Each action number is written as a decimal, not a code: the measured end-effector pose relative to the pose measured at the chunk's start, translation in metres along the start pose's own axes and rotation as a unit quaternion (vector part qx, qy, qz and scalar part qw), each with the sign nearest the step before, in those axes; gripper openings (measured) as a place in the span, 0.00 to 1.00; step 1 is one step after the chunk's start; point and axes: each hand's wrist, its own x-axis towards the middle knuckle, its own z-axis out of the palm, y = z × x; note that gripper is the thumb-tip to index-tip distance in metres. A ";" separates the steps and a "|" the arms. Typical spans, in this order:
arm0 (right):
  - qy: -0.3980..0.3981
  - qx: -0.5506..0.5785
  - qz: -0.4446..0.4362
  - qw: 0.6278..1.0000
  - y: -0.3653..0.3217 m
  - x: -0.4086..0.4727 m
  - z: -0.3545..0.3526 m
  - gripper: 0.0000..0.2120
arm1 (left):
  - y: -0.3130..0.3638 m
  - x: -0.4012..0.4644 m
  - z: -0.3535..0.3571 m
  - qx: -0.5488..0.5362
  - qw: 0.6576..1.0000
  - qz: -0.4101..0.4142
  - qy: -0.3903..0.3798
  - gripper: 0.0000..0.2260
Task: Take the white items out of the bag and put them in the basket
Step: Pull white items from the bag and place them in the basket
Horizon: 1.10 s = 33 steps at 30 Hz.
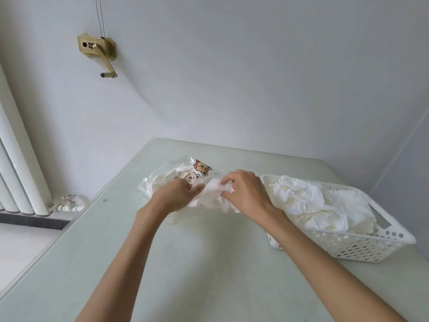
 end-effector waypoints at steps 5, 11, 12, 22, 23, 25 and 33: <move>-0.029 0.072 -0.061 0.995 0.005 -0.008 0.003 0.13 | 0.006 -0.005 0.006 0.022 0.991 0.127 0.025 0.30; -0.086 -0.047 -0.071 0.993 0.020 -0.010 -0.006 0.09 | 0.005 0.005 0.029 0.111 0.983 0.104 0.107 0.17; -0.086 -0.068 -0.061 0.992 0.021 -0.011 -0.008 0.08 | 0.005 0.006 0.028 0.110 0.982 0.098 0.120 0.16; 0.029 0.210 0.024 0.977 0.032 -0.005 -0.044 0.08 | -0.008 0.009 0.034 0.098 0.991 0.038 0.087 0.16; 0.022 0.252 0.035 0.967 0.029 -0.002 -0.046 0.06 | -0.007 0.008 0.033 0.094 0.991 0.039 0.082 0.16; 0.026 0.338 0.061 0.939 0.027 0.002 -0.049 0.05 | -0.006 0.006 0.030 0.071 0.994 0.041 0.070 0.15; -0.056 0.529 0.092 0.842 0.032 -0.014 -0.067 0.05 | -0.003 -0.003 0.002 -0.064 0.996 0.039 -0.049 0.24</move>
